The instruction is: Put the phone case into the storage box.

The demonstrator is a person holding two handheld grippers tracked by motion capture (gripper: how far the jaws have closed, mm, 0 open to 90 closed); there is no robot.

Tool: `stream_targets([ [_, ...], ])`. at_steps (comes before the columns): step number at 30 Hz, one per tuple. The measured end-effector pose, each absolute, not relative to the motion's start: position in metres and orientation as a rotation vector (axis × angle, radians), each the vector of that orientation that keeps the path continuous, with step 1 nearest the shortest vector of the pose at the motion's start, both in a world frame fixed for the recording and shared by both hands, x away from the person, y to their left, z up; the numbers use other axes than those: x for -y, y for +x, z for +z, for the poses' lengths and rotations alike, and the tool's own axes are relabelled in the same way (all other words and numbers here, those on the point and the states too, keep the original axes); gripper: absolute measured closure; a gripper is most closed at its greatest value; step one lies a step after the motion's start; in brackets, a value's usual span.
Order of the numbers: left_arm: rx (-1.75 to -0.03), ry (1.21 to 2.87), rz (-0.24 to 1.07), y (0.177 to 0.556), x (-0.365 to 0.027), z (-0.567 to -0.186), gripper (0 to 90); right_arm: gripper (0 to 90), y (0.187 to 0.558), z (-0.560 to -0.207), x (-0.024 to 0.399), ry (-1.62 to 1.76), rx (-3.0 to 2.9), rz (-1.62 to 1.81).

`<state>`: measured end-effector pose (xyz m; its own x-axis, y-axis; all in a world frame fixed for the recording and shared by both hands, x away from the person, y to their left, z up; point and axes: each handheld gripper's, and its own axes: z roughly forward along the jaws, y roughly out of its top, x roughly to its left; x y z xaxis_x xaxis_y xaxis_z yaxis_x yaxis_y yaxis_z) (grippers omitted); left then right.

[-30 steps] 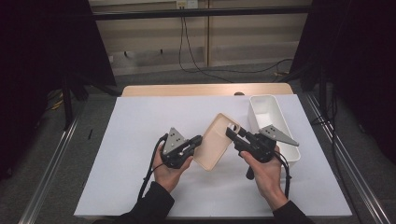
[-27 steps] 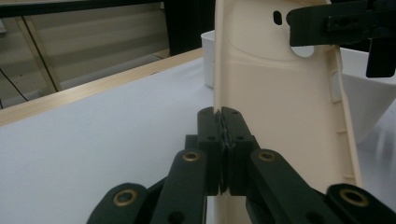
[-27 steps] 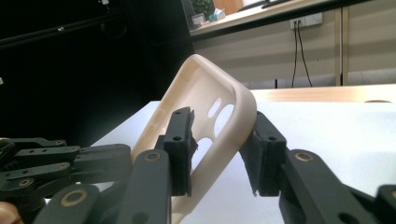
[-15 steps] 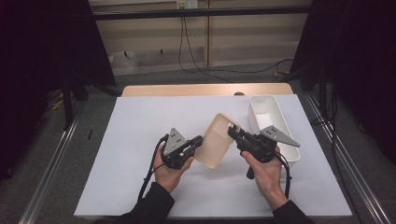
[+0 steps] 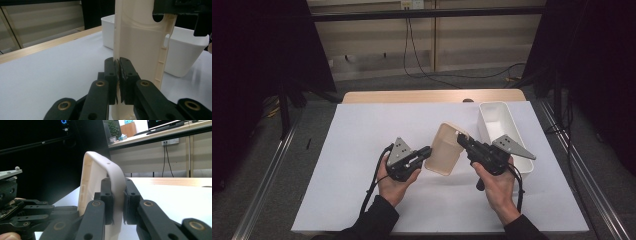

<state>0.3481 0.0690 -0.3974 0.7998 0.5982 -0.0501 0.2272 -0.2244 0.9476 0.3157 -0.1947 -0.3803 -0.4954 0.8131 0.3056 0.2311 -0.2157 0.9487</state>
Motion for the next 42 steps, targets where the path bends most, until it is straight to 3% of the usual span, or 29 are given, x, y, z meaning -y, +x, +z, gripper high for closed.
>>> stream_targets([
  [4, -0.644, 1.800, 0.385, 0.350, -0.071, -0.399, 83.0, 81.1, 0.316, -0.379, 0.196, 1.219, -1.622, 1.757],
  [18, -0.680, 1.748, 0.338, 0.355, -0.080, -0.398, 35.3, 81.1, 0.320, -0.377, 0.202, 1.193, -1.655, 1.737],
  [21, -0.689, 1.733, 0.327, 0.355, -0.084, -0.398, 20.9, 81.0, 0.320, -0.376, 0.205, 1.182, -1.654, 1.742],
  [26, -0.704, 1.737, 0.369, 0.356, -0.089, -0.398, 7.4, 81.0, 0.322, -0.376, 0.207, 1.172, -1.660, 1.745],
  [42, -0.720, 1.734, 0.395, 0.348, -0.104, -0.393, 2.0, 80.9, 0.322, -0.367, 0.217, 1.125, -1.647, 1.746],
])
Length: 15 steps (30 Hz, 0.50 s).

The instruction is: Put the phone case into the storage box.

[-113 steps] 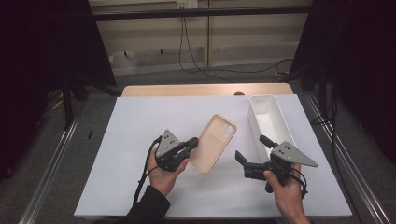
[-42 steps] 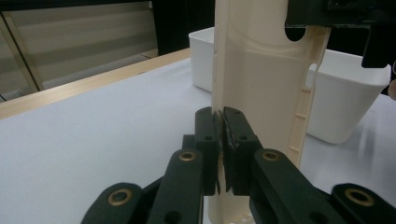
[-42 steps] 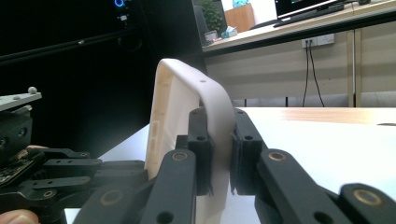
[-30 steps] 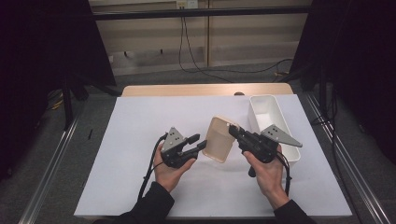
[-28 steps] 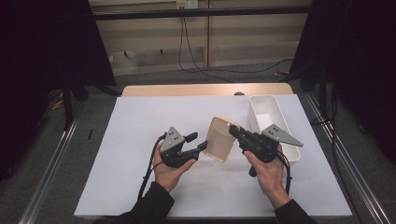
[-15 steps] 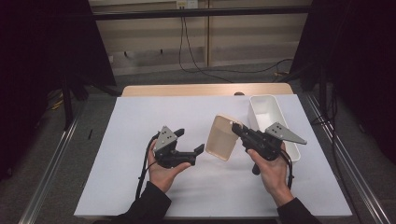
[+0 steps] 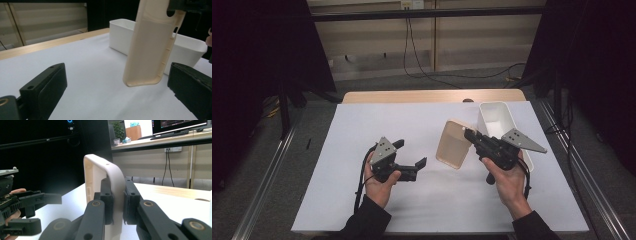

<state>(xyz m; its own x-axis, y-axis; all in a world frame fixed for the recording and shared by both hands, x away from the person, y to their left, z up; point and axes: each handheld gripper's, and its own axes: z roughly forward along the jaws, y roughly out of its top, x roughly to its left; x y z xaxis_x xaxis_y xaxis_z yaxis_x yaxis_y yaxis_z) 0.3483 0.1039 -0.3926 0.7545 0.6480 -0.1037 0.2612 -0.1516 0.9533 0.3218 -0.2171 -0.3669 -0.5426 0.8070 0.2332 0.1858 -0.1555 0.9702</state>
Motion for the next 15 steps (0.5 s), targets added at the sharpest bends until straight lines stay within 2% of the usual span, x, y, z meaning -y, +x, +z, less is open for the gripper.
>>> stream_targets([
  [3, -0.751, 1.733, 0.442, 0.349, -0.107, -0.392, 1.6, 80.9, 0.321, -0.365, 0.220, 1.121, -1.643, 1.745],
  [15, -0.731, 1.716, 0.487, 0.340, -0.125, -0.398, 2.2, 80.8, 0.319, -0.354, 0.229, 1.096, -1.634, 1.738],
])
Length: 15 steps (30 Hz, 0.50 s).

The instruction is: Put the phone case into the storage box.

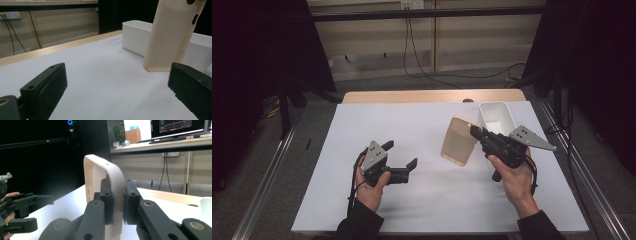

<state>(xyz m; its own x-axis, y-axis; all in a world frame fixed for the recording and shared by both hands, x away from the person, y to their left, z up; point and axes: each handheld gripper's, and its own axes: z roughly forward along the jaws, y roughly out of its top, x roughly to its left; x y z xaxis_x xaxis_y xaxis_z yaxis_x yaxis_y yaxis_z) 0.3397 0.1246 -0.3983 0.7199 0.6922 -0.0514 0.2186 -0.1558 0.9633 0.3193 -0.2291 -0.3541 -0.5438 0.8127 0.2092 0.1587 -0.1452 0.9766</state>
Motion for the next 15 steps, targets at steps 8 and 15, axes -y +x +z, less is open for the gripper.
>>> stream_targets([
  [8, -0.789, 1.683, 0.525, 0.331, -0.151, -0.406, 1.8, 80.7, 0.318, -0.345, 0.238, 1.071, -1.611, 1.746],
  [15, -0.813, 1.646, 0.561, 0.324, -0.174, -0.409, 1.9, 80.8, 0.318, -0.337, 0.244, 1.054, -1.599, 1.757],
])
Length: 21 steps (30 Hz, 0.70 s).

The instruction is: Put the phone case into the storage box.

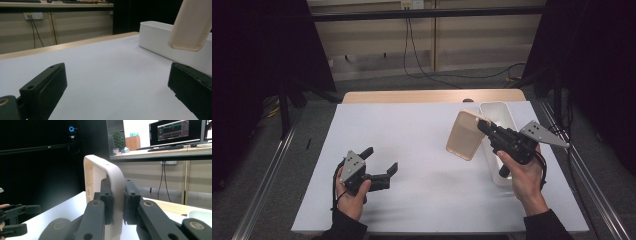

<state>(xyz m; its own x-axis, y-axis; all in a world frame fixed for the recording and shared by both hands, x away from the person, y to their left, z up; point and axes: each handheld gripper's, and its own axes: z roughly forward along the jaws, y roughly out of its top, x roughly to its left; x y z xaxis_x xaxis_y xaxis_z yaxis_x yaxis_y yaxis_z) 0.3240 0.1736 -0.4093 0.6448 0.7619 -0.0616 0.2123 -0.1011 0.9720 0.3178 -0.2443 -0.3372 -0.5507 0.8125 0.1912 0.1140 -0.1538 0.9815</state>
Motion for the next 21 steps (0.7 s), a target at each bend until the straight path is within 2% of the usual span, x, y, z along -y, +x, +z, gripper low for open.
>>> stream_targets([
  [8, -0.831, 1.626, 0.605, 0.315, -0.196, -0.416, 2.3, 80.7, 0.322, -0.336, 0.250, 1.045, -1.616, 1.749],
  [21, -0.830, 1.641, 0.606, 0.302, -0.215, -0.424, 2.4, 80.7, 0.327, -0.311, 0.266, 0.970, -1.631, 1.716],
])
